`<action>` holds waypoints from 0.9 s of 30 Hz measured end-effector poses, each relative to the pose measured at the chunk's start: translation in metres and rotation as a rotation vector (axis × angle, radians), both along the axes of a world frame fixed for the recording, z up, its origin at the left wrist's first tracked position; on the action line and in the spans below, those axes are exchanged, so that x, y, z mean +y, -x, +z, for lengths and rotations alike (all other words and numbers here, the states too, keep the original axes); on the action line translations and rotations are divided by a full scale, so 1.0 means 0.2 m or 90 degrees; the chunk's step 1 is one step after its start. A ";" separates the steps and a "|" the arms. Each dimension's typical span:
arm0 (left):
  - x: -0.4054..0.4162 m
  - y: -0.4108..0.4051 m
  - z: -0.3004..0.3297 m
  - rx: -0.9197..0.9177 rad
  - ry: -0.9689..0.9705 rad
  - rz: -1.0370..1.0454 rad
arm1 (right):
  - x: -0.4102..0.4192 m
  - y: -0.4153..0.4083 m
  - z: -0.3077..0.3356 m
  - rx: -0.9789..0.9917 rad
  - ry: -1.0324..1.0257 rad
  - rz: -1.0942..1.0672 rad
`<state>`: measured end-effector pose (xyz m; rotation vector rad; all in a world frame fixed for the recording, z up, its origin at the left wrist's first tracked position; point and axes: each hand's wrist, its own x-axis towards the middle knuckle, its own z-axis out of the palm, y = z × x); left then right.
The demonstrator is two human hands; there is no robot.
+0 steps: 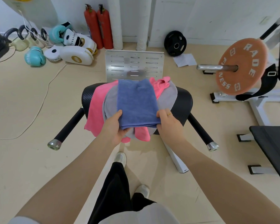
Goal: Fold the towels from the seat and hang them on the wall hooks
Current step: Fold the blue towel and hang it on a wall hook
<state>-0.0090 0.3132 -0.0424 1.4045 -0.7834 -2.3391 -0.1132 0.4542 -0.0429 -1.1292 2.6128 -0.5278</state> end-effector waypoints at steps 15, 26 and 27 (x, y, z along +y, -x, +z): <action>-0.01 -0.04 -0.04 -0.233 0.301 -0.088 | 0.02 -0.06 0.05 -0.122 0.075 -0.052; 0.01 -0.10 -0.06 -0.223 0.231 -0.241 | 0.07 -0.06 -0.06 -0.357 0.123 -0.171; 0.01 -0.11 -0.06 -0.218 0.205 -0.232 | 0.08 -0.05 -0.05 -0.416 0.161 -0.186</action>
